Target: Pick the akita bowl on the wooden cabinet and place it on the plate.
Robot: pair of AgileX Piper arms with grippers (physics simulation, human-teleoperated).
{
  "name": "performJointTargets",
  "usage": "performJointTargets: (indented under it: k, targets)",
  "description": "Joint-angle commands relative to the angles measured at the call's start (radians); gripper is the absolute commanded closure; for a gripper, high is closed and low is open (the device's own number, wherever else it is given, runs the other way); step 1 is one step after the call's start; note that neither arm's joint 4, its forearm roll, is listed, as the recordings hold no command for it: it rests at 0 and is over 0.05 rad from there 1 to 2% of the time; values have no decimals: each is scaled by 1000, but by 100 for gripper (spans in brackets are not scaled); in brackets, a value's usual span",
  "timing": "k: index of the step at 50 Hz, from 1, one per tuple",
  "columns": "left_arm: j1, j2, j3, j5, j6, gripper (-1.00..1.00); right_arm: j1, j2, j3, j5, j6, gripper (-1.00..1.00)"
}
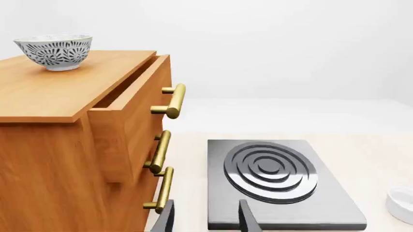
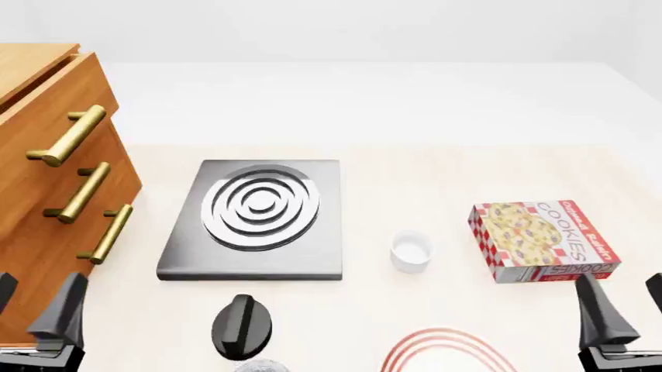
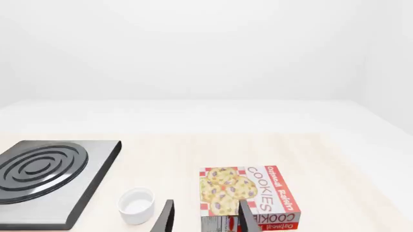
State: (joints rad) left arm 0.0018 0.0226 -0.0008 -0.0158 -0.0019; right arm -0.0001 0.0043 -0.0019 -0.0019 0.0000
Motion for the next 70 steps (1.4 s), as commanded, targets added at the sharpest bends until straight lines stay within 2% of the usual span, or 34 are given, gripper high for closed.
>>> performJointTargets:
  k: [1, 10, 18, 25, 32, 40, 46, 52, 59, 70]
  targets:
    - [1, 55, -1, -42, -5, -100, 0, 11, -3, -7, 0, -100]
    - [-14, 25, -2, -7, -4, -100, 0, 17, -3, -13, 0, -100]
    - [-4, 8, -46, 60, 2, -100, 0, 19, -2, -17, 0, -100]
    - [-18, -14, -130, 160, 17, -100, 0, 24, -1, -21, 0, -100]
    - [-38, 42, -247, 241, 26, -100, -1, 28, -1, -26, 0, -100]
    - [-42, 118, -332, 247, 24, -100, -1, 27, -1, -25, 0, -100]
    - [-39, 206, -430, 259, 3, -100, -1, 24, -2, -22, 0, -100]
    - [-30, 235, -492, 277, 3, -100, -1, 21, -2, -19, 0, -100]
    - [-20, 269, -566, 335, -37, -100, -1, 17, -2, -15, 0, -100]
    - [11, 304, -677, 395, -56, -100, 0, 17, -2, -15, 0, -100]
